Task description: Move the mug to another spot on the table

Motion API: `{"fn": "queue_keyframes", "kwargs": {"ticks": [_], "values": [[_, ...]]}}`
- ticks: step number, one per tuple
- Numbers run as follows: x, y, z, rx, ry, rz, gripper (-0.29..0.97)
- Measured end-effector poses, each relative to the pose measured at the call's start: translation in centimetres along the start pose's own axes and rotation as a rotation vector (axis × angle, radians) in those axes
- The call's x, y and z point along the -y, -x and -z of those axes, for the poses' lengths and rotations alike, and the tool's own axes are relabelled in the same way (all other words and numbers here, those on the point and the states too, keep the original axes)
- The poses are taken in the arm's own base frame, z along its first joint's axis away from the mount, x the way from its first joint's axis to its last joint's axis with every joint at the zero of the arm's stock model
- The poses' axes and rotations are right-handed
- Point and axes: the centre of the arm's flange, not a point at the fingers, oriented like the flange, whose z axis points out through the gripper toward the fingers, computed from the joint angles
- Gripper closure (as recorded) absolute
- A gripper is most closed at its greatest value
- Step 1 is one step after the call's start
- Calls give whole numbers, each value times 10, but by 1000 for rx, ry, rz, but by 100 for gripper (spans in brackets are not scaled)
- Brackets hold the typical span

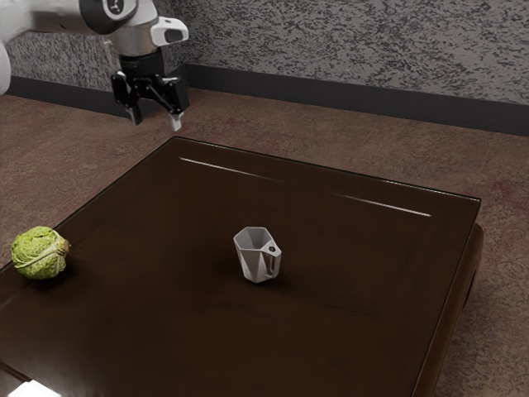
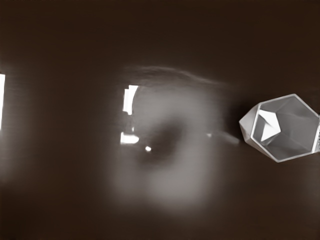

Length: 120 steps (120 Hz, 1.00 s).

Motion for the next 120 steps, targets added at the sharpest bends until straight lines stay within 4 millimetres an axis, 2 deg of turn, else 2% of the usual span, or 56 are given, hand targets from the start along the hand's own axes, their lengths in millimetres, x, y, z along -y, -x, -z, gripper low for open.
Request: {"fn": "queue_keyframes", "kwargs": {"ticks": [9, 15, 24, 48, 57, 75, 83, 92, 105, 120], "values": [[-4, 1, 1, 0, 1, -3, 0], [-19, 6, 2, 2, 1, -34, 0], [-67, 17, 5, -4, -33, -169, 0], [-188, 54, -21, 20, -131, -614, 0], [-233, 58, -43, 26, -195, -799, 0], [-290, 35, -99, 64, -344, -1118, 0], [-306, 28, -125, 103, -420, -1244, 0], [-315, 21, -155, 164, -482, -1361, 0], [-311, 15, -203, 263, -528, -1499, 0], [-306, 15, -245, 320, -545, -1652, 0]]}}
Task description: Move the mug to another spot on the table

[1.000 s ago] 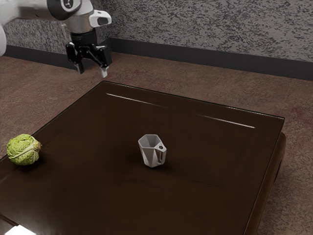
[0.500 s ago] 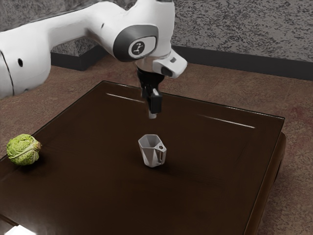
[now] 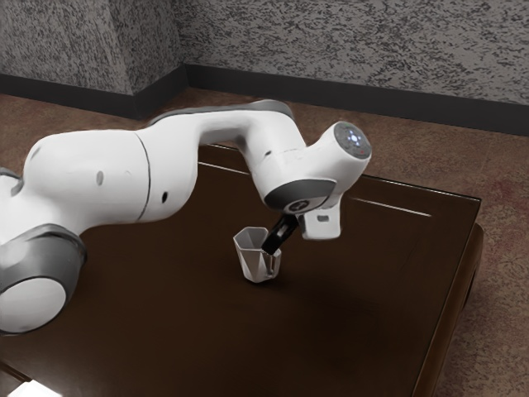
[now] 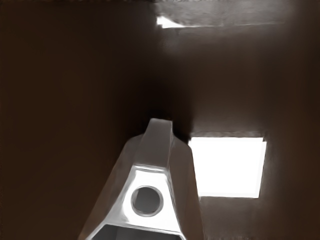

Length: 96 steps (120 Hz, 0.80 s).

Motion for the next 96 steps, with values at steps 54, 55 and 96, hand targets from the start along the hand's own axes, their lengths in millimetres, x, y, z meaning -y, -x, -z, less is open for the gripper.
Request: {"fn": "queue_keyframes", "kwargs": {"ticks": [54, 55, 96], "values": [[10, -36, -106, -96, 6, -253, 4], [10, -36, -107, -98, 7, -255, 4], [19, -29, -120, -170, 1, -289, 22]]}}
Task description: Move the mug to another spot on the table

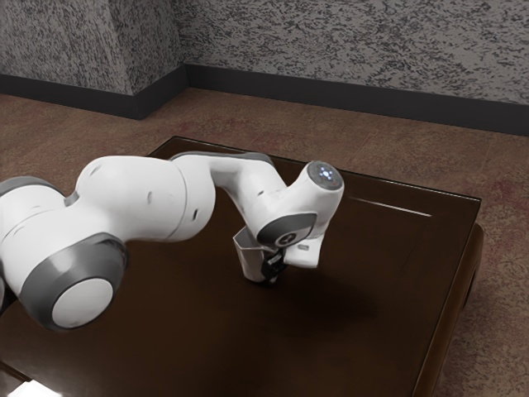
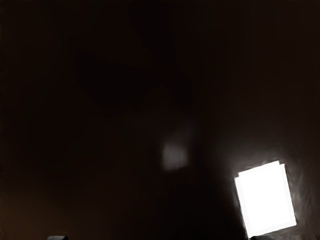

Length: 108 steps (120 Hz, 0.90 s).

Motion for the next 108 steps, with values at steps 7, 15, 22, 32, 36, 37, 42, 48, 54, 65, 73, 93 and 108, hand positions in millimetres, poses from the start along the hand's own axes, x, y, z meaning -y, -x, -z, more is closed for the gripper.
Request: {"fn": "queue_keyframes", "kwargs": {"ticks": [7, 15, 22, 32, 36, 37, 42, 48, 54, 65, 73, 93, 108], "values": [[1, 7, 0, 2, -3, 5, 25], [2, 12, -1, 5, -5, 9, 27], [2, 14, -1, 6, -5, 10, 29], [1, 13, -1, 7, -2, 9, 30], [-1, 12, -1, 8, 1, 8, 31], [-1, 12, -2, 8, 2, 8, 31], [-4, 11, -4, 8, 12, 8, 31], [-7, 12, -8, 10, 22, 11, 32], [-9, 14, -10, 12, 27, 16, 33], [-9, 15, -6, 11, 23, 23, 37], [-8, 15, 3, 8, 11, 26, 43], [-9, 23, 11, 14, 11, 42, 53], [-10, 24, 11, 16, 16, 47, 59]]}}
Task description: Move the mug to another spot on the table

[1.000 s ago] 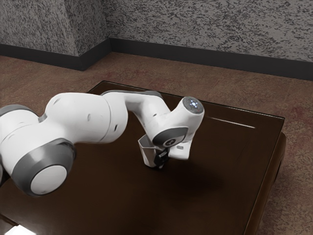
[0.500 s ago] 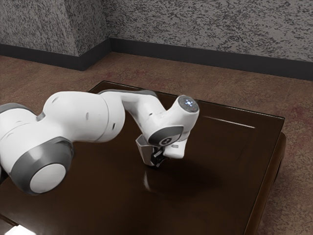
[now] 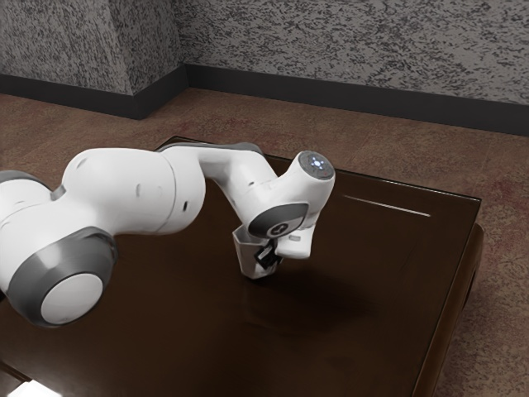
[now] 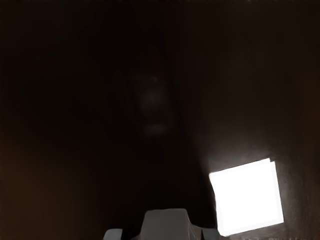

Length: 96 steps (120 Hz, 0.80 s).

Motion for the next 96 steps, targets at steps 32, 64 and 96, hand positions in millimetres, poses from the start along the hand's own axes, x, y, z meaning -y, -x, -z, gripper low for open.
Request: {"fn": "queue_keyframes", "kwargs": {"ticks": [32, 64, 96], "values": [[-8, 33, 22, 12, -23, 51, 66], [-31, 75, -7, 75, 34, 117, 75], [-40, 86, -35, 162, 90, 145, 76]]}}
